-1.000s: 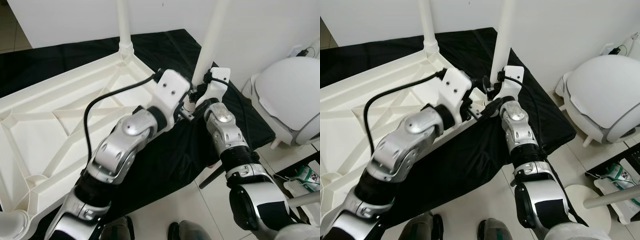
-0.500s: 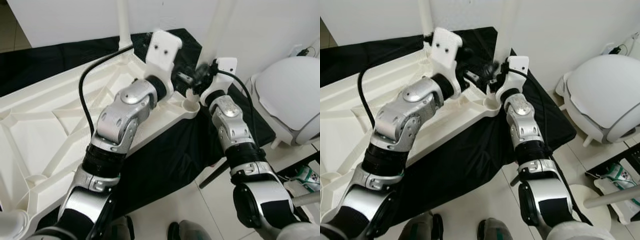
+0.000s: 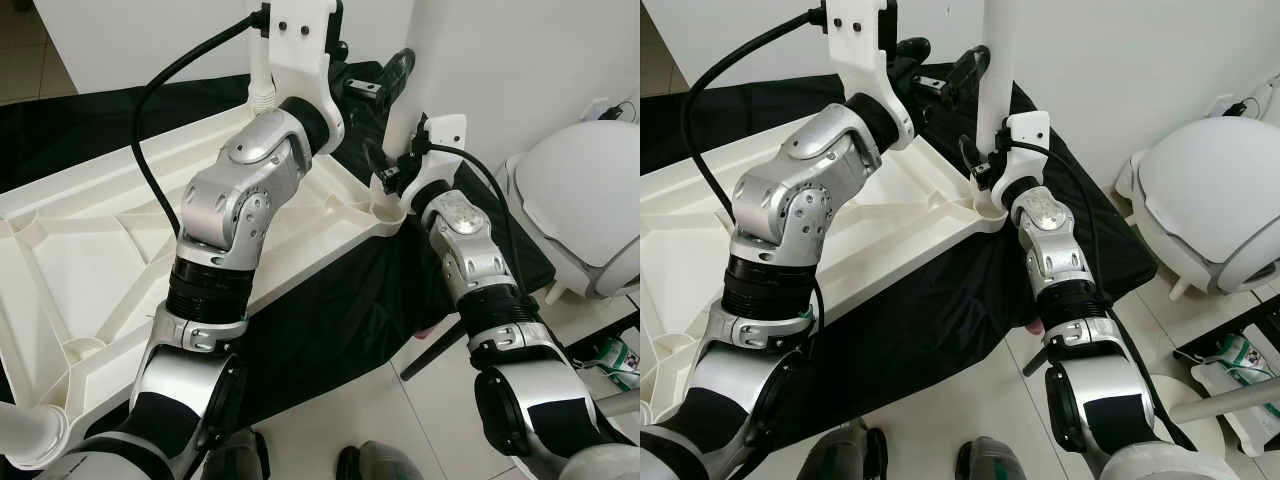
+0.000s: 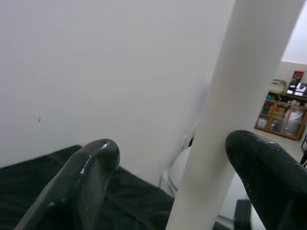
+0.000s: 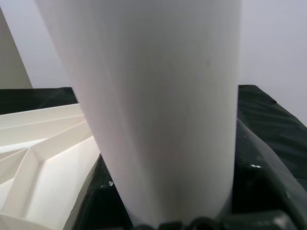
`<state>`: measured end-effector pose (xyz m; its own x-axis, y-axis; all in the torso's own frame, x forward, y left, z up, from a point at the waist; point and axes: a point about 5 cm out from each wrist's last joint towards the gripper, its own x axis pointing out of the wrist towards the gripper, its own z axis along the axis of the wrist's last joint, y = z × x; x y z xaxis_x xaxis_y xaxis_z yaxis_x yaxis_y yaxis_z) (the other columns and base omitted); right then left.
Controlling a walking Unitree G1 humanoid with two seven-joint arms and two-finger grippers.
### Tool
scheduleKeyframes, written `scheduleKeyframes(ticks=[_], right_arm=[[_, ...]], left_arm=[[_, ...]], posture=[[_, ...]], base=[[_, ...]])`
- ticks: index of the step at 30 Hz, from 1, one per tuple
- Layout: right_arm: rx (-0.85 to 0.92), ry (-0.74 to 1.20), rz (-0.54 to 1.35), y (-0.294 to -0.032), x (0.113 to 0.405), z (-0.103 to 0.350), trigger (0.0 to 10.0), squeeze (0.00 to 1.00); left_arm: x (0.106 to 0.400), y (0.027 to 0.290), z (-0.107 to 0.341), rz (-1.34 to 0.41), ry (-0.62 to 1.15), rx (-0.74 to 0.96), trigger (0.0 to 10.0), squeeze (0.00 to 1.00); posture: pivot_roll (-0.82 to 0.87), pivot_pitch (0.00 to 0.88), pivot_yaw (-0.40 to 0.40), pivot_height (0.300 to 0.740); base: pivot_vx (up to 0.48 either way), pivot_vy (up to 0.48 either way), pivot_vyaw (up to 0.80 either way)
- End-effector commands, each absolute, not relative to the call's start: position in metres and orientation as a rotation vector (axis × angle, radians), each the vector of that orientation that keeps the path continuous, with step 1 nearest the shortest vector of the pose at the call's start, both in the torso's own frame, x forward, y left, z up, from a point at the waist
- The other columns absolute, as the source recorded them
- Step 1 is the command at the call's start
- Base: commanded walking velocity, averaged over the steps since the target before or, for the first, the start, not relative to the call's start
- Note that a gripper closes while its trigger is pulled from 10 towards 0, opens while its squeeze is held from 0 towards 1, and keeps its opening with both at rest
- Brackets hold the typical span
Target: Building children table
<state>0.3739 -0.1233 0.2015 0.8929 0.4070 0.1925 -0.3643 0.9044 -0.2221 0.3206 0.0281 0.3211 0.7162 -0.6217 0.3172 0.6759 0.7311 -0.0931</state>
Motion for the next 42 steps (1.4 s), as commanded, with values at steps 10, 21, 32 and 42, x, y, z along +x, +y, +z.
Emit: scheduleKeyframes(ticks=[10,21,32,42], right_arm=[[-0.188,-0.207,0.405,-0.127,0.376,0.197,10.0,0.0],[-0.281,-0.205,0.493,-0.116,0.372,0.195,10.0,0.0],[-0.316,-0.207,0.516,-0.115,0.372,0.195,10.0,0.0],[-0.32,-0.209,0.516,-0.116,0.371,0.195,10.0,0.0]], left_arm=[[0.303,0.011,0.335,-0.971,-0.34,-0.168,10.0,0.0],[0.305,0.006,0.339,-0.971,-0.345,-0.126,10.0,0.0],[0.32,0.006,0.355,-0.881,-0.347,-0.129,10.0,0.0],[0.325,0.009,0.356,-0.857,-0.343,-0.086,0.0,0.0]], posture=[[-0.02,0.0,-0.028,0.74],[-0.02,0.006,-0.028,0.74],[-0.02,0.007,-0.019,0.74],[-0.02,0.009,-0.015,0.74]], base=[[0.0,0.0,0.0],[0.0,0.0,0.0],[0.0,0.0,0.0],[0.0,0.0,0.0]])
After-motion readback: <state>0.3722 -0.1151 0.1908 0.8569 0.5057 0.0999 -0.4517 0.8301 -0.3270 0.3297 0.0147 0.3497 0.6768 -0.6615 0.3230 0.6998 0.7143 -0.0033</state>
